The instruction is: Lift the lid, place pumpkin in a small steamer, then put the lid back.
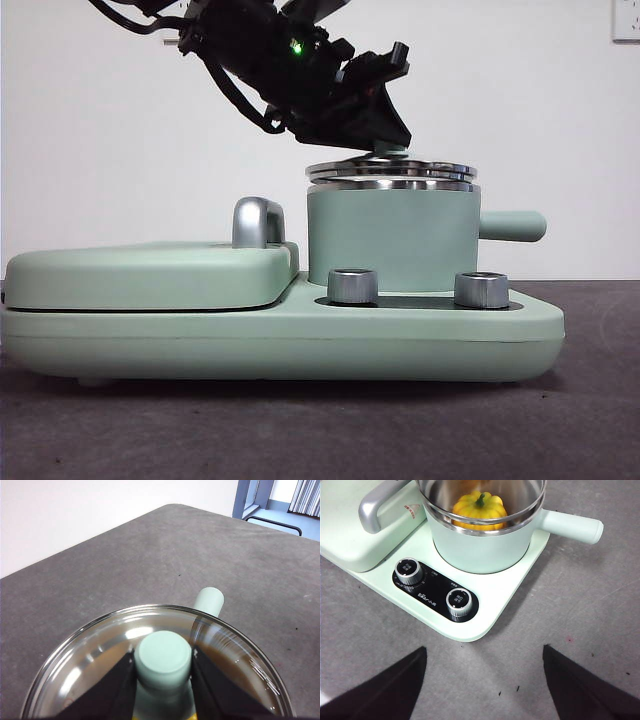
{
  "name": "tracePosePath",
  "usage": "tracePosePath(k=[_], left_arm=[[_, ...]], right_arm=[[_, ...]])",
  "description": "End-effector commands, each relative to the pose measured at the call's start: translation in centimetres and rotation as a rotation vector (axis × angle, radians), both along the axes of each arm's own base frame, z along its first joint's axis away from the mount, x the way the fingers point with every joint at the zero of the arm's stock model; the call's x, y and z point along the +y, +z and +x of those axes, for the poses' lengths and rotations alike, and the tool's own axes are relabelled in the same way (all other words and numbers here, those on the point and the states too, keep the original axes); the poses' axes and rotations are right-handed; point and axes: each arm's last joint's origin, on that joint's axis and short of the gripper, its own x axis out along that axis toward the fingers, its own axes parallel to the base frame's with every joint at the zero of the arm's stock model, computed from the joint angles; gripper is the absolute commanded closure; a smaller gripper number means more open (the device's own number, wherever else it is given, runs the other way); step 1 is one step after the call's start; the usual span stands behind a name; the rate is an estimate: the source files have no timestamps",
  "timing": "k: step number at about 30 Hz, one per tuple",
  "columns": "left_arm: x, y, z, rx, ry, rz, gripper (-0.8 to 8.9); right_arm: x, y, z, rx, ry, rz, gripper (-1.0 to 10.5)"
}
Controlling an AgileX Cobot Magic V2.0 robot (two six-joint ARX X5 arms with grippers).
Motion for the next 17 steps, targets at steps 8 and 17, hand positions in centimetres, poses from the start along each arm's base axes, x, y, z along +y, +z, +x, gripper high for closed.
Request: tracePosePath(k=[8, 17], left_arm=[[-1.10, -0.35, 0.62, -0.029, -0.024, -0.017, 8.06], [-0.86, -0.13, 0.54, -0.011, -0.019, 0.000, 8.06]], right_arm=[[0.10, 0.12, 0.07, -0.007, 0.005, -0.001, 5.9], [0.10, 0.13, 0.08, -0.005, 0.000, 0.004, 5.9]])
